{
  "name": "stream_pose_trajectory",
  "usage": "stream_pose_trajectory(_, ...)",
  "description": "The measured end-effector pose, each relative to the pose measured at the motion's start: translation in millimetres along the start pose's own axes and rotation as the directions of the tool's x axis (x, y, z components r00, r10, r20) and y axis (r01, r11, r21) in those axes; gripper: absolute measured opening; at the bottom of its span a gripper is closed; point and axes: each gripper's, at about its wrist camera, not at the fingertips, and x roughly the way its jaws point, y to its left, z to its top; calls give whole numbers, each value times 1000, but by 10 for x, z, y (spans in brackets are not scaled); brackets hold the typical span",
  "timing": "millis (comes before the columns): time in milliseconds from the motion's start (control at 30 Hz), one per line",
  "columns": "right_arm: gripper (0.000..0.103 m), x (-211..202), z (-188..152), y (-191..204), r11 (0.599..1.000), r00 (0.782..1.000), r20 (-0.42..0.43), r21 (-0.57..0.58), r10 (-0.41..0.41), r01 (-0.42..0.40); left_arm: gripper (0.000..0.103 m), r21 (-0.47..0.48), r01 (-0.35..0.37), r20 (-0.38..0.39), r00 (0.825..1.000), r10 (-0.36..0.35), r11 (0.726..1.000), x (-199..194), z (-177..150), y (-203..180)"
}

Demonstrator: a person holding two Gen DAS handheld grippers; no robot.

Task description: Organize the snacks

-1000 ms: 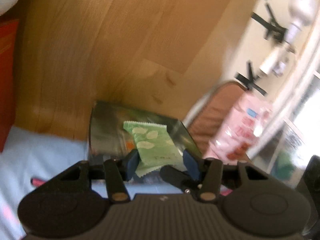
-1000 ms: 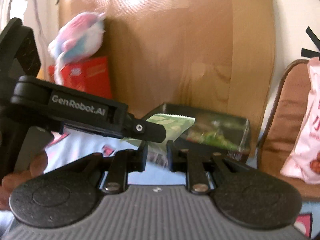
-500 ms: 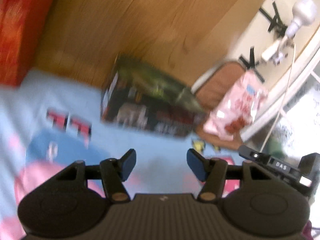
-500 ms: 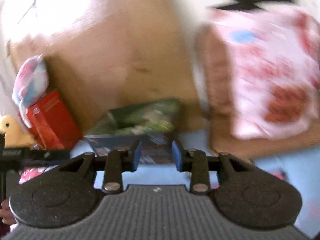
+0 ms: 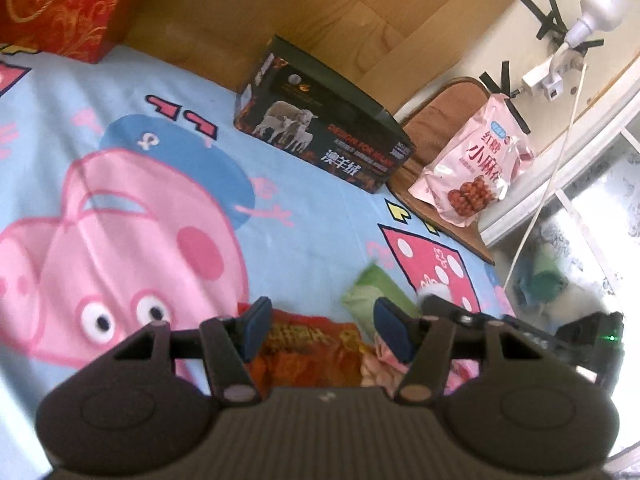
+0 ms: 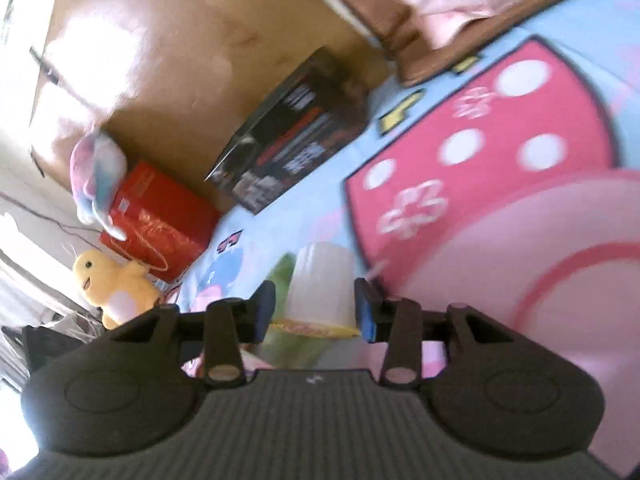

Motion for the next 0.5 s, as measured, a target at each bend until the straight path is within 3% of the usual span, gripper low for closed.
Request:
stream_pose_trajectory(167, 48, 356, -87, 412, 991, 998, -58, -130, 28, -36, 57, -32, -63, 42, 997, 64, 998, -205, -28, 99)
stream_pose_trajectory(233, 54, 404, -57, 499, 982, 997, -67, -180, 42, -53, 57, -56, -62, 62, 996, 65, 997, -324, -37, 164)
stream_pose_trajectory(333, 64, 213, -20, 486, 978, 997, -11, -194, 76, -77, 57, -72, -73, 94, 992, 80, 995, -506, -59, 244)
stream_pose_trajectory(500, 64, -148, -61, 364, 962, 996, 11, -258, 94, -88, 60, -102, -34, 98, 994, 44, 994, -663, -108, 318)
